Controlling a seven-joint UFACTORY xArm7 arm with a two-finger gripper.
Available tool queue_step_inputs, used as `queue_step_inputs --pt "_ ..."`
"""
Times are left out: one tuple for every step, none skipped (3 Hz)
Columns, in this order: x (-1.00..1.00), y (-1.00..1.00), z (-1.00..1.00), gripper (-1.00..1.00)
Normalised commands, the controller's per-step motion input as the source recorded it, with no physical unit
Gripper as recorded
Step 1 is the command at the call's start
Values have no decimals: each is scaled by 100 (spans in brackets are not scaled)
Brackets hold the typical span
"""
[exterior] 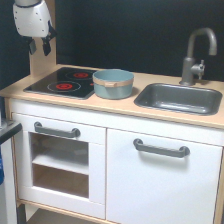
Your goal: Place the pot in the sink
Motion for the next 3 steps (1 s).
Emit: queue_step_inputs --pt "100 -22 39 87" --pt "76 -11 43 100" --pt "100 52 95 100"
